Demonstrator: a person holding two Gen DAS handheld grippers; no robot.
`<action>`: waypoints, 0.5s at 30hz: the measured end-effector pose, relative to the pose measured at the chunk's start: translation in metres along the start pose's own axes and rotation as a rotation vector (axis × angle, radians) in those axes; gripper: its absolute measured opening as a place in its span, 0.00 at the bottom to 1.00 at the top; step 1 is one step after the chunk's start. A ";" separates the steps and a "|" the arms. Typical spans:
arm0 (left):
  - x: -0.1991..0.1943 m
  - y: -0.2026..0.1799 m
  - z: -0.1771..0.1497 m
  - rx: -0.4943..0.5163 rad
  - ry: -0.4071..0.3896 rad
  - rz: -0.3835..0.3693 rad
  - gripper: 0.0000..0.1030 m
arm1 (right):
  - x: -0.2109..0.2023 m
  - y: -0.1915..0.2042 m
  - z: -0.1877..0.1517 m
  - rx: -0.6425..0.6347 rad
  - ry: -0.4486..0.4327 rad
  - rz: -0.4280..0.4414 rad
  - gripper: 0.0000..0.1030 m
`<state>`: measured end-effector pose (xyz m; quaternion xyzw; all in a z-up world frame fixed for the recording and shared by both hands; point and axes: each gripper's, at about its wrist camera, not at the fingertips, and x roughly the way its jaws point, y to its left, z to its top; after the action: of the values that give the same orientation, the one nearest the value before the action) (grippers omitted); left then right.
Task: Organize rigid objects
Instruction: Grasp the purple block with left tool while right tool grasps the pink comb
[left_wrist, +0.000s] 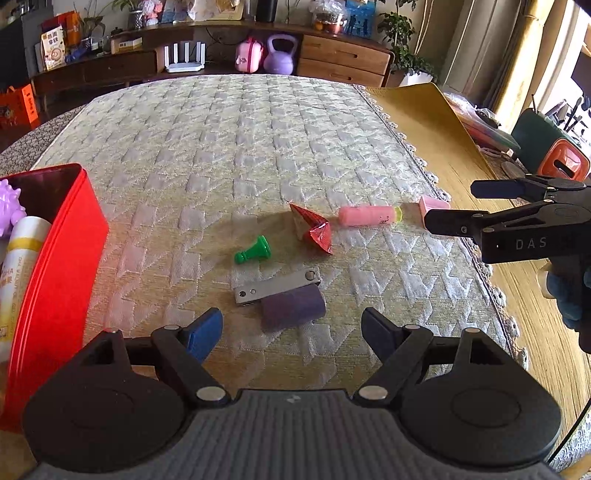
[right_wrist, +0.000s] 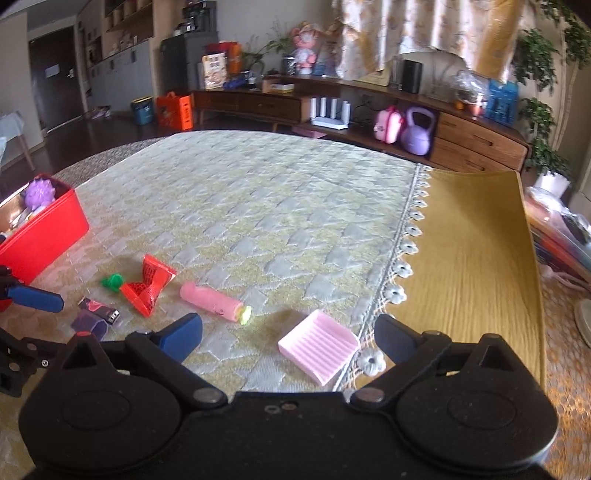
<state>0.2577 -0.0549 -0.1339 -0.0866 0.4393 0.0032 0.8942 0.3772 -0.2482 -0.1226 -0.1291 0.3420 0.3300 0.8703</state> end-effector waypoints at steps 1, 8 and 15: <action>0.001 0.000 0.000 -0.006 0.001 0.001 0.80 | 0.002 -0.002 0.001 -0.009 0.002 0.019 0.91; 0.006 0.001 0.003 -0.029 -0.004 -0.005 0.80 | 0.014 -0.011 0.001 -0.085 0.016 0.096 0.87; 0.009 0.000 0.006 -0.036 -0.013 0.002 0.79 | 0.026 -0.021 -0.005 -0.048 0.057 0.106 0.70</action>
<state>0.2679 -0.0546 -0.1376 -0.1021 0.4336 0.0127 0.8952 0.4028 -0.2536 -0.1443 -0.1410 0.3650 0.3801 0.8381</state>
